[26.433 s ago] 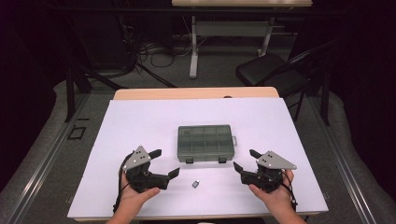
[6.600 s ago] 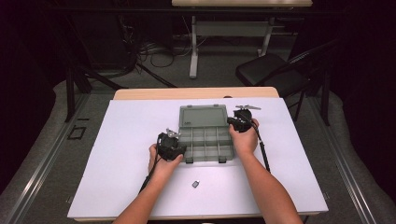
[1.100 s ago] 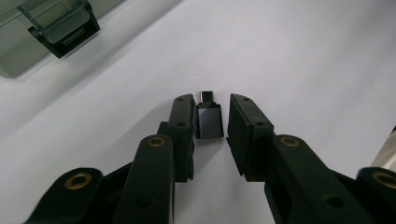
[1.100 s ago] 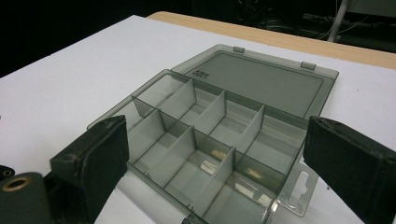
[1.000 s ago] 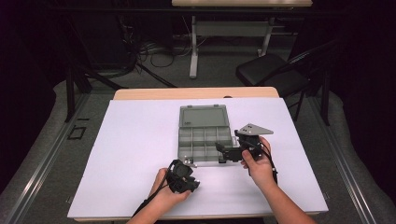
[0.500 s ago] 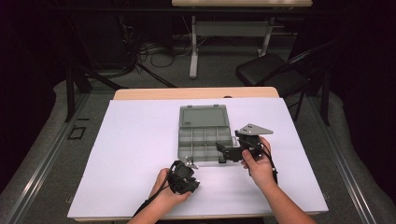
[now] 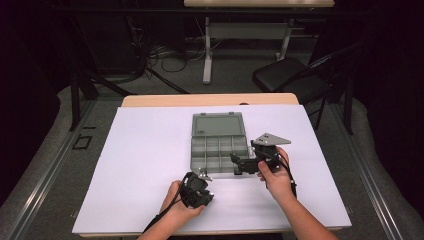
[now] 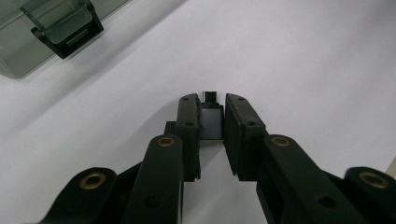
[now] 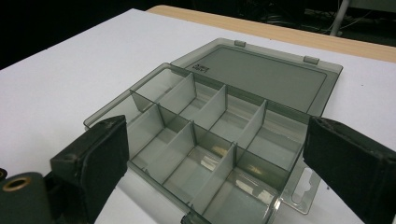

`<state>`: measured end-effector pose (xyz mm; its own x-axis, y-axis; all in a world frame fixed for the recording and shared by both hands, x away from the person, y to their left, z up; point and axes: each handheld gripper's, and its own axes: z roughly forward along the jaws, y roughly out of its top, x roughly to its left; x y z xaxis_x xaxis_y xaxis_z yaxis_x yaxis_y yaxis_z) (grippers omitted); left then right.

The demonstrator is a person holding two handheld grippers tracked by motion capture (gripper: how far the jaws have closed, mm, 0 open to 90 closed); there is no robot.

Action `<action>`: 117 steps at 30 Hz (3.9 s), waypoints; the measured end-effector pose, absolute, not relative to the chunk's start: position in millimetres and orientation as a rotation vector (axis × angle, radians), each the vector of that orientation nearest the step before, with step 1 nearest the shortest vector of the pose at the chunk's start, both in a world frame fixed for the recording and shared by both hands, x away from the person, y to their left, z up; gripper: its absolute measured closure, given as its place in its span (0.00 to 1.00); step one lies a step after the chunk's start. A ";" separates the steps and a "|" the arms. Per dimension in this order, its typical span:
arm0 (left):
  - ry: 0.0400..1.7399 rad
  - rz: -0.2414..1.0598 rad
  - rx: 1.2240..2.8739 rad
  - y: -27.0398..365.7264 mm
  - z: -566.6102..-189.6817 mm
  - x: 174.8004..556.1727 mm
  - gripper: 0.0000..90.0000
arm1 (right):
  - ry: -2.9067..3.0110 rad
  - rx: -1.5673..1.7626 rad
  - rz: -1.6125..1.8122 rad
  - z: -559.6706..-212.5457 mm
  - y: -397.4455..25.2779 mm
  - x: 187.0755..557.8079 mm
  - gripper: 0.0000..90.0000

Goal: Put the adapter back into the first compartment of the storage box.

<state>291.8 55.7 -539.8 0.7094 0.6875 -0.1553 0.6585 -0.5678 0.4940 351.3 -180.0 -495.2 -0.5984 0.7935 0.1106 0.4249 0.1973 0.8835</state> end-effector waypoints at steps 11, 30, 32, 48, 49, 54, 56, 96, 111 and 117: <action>1.039 0.100 2.333 68.2 -527.4 297.3 0.85 | 2.107 1.142 1.366 -494.0 -180.5 349.9 0.07; 1.107 0.131 2.278 93.5 -520.3 312.1 0.85 | 2.110 1.143 1.363 -495.2 -179.1 349.3 0.08; 1.113 0.129 2.271 94.1 -520.4 312.4 0.85 | 2.117 1.142 1.358 -495.3 -178.9 349.2 0.08; 1.121 0.132 2.262 98.9 -518.7 316.0 0.85 | 2.116 1.150 1.358 -496.4 -178.0 348.9 0.08; 1.120 0.131 2.260 98.8 -518.2 316.4 0.85 | 2.114 1.151 1.359 -496.4 -178.1 349.0 0.08; 1.107 0.152 2.247 98.1 -510.6 322.5 0.85 | 2.119 1.155 1.353 -496.9 -178.0 349.1 0.08; 1.103 0.170 2.248 96.2 -507.4 326.8 0.85 | 2.122 1.156 1.348 -497.0 -177.5 349.2 0.08; 1.135 0.307 2.238 87.6 -479.9 417.0 0.85 | 2.109 1.186 1.356 -499.1 -183.7 353.7 0.09; 1.169 0.315 2.265 82.5 -499.0 432.7 0.85 | 2.109 1.181 1.354 -500.3 -183.6 354.4 0.09; 1.181 0.298 2.269 78.3 -506.9 436.0 0.85 | 2.107 1.181 1.357 -500.5 -183.6 354.5 0.09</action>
